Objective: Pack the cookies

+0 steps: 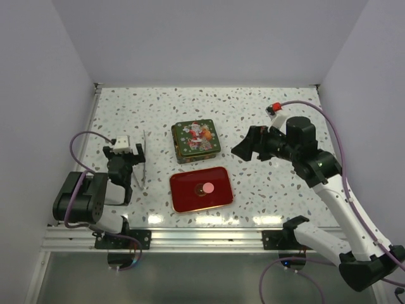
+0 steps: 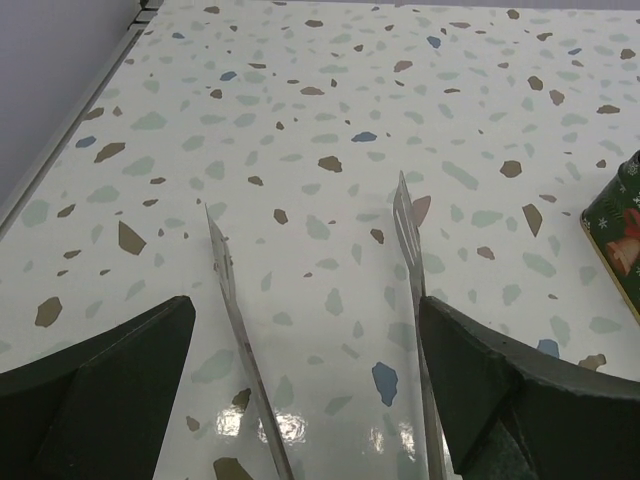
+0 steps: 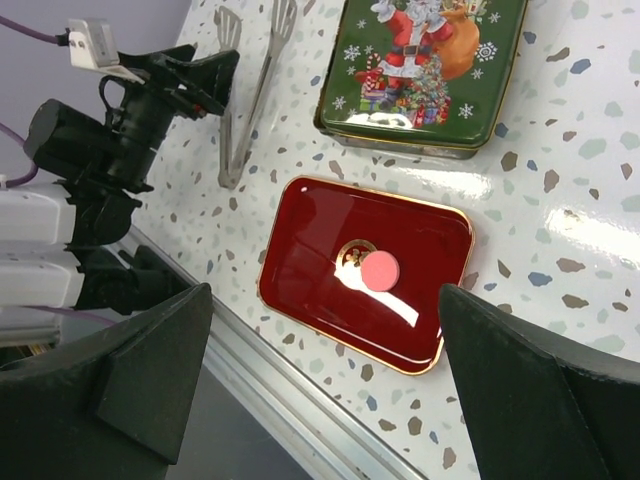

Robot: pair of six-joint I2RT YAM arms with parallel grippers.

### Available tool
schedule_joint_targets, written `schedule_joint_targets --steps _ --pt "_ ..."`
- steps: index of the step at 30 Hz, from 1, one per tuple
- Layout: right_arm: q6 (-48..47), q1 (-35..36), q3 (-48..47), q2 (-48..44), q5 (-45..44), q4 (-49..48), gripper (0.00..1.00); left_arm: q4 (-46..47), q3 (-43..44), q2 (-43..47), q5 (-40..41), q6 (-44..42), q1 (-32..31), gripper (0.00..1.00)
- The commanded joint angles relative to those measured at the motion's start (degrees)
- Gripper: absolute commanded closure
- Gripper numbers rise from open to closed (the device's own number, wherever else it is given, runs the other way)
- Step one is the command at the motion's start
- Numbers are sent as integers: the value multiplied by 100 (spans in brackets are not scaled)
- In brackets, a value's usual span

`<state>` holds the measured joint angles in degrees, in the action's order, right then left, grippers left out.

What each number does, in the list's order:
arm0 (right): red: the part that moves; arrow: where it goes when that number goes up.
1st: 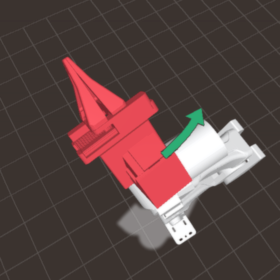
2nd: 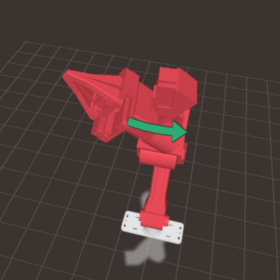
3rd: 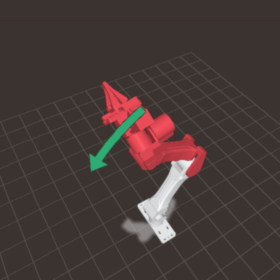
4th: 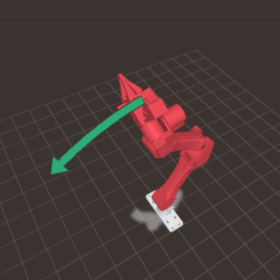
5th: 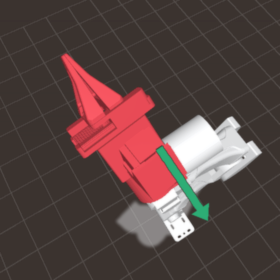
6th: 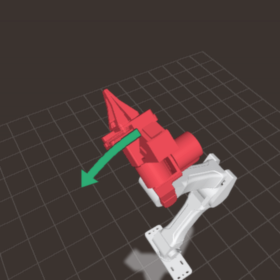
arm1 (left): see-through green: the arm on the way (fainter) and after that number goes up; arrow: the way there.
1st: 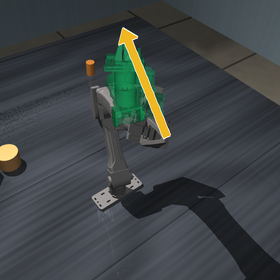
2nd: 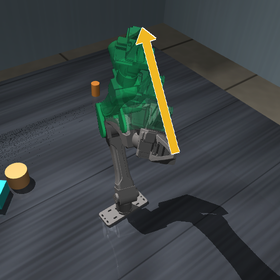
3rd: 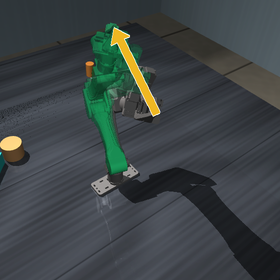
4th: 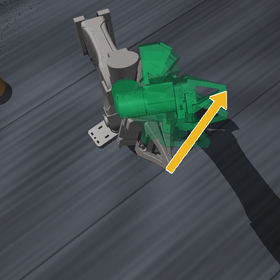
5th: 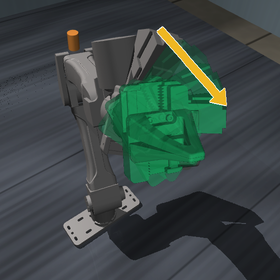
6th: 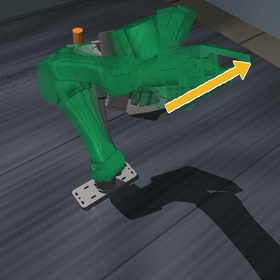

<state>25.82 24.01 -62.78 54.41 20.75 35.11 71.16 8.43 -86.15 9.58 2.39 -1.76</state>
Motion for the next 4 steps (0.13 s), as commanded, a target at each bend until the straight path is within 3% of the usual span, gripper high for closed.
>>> schedule_joint_targets --steps 1,4 --pt "-60 16 73 -141 122 -399 2 665 54 37 -62 -125 -26 0" --pt "-25 25 117 -159 -97 -488 1 821 45 -16 -71 -169 -26 0"
